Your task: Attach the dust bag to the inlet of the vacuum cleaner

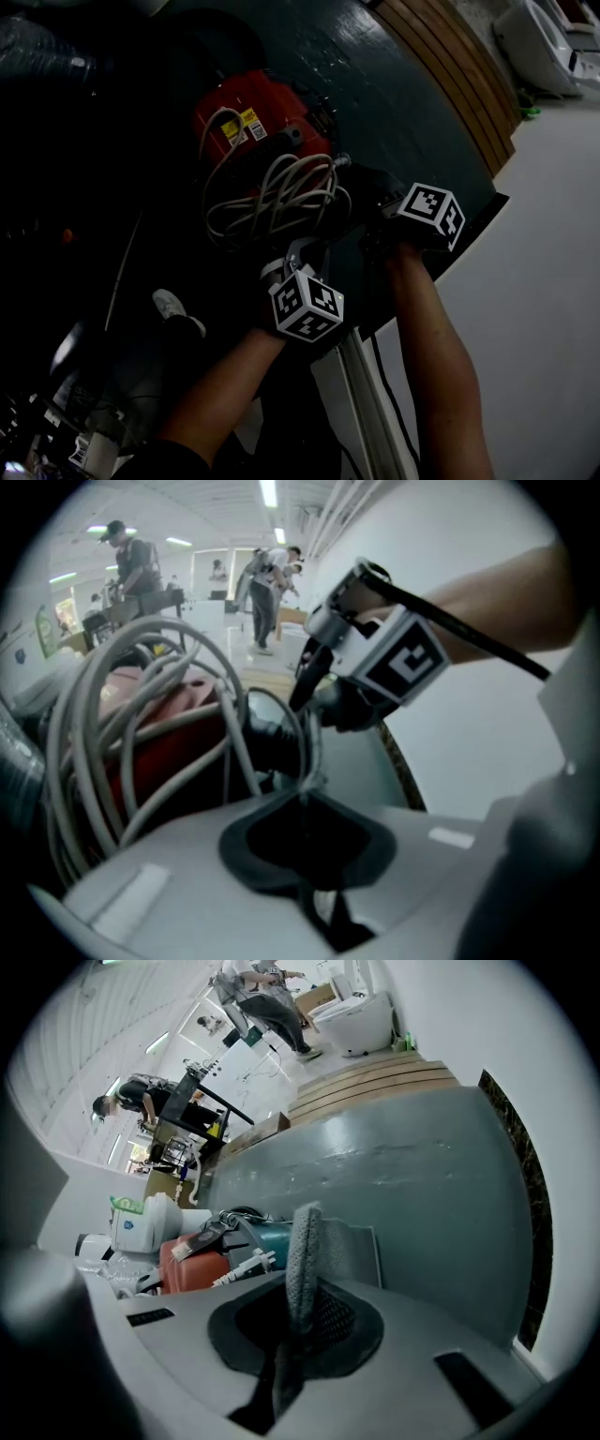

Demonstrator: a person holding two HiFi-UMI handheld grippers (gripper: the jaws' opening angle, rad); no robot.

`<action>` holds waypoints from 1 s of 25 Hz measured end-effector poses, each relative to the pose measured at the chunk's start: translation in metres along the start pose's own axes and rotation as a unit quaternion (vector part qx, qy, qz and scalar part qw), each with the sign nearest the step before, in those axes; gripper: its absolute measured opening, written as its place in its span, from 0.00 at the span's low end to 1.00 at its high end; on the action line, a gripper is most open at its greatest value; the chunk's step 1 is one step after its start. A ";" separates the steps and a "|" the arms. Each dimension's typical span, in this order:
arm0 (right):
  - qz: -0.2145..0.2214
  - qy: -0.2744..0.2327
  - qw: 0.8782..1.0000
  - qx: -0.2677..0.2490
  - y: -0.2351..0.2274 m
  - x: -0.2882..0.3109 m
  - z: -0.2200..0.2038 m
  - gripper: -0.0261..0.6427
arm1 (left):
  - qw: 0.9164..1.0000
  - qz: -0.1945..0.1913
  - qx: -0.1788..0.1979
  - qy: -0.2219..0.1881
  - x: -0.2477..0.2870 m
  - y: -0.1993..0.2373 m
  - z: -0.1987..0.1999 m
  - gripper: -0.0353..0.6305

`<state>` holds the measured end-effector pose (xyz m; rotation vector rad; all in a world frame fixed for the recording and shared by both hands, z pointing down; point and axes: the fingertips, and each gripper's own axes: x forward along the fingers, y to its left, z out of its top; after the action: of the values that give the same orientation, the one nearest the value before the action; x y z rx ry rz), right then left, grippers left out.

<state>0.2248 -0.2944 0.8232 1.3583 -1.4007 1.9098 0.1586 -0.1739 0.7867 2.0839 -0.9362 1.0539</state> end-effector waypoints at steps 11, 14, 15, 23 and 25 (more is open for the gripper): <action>0.022 -0.010 1.000 -0.014 0.010 0.009 -0.001 0.05 | 1.000 0.006 0.018 -0.006 -0.003 0.008 0.002 0.09; 0.008 -0.001 1.000 -0.011 0.010 0.011 0.001 0.05 | 1.000 -0.004 0.007 -0.013 -0.006 0.013 0.006 0.09; 0.002 0.003 1.000 -0.015 0.011 0.012 0.001 0.05 | 1.000 -0.008 0.002 -0.013 -0.007 0.013 0.006 0.09; 0.023 -0.008 0.998 -0.066 0.021 0.010 0.005 0.05 | 0.999 0.002 0.039 -0.009 -0.002 0.022 0.006 0.09; 0.016 -0.005 0.999 -0.051 0.010 0.013 0.004 0.05 | 0.998 0.011 0.063 -0.009 -0.007 0.028 0.012 0.08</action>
<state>0.2133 -0.3049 0.8293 1.3065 -1.5123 1.8265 0.1377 -0.1965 0.7806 2.1932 -0.9245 1.1325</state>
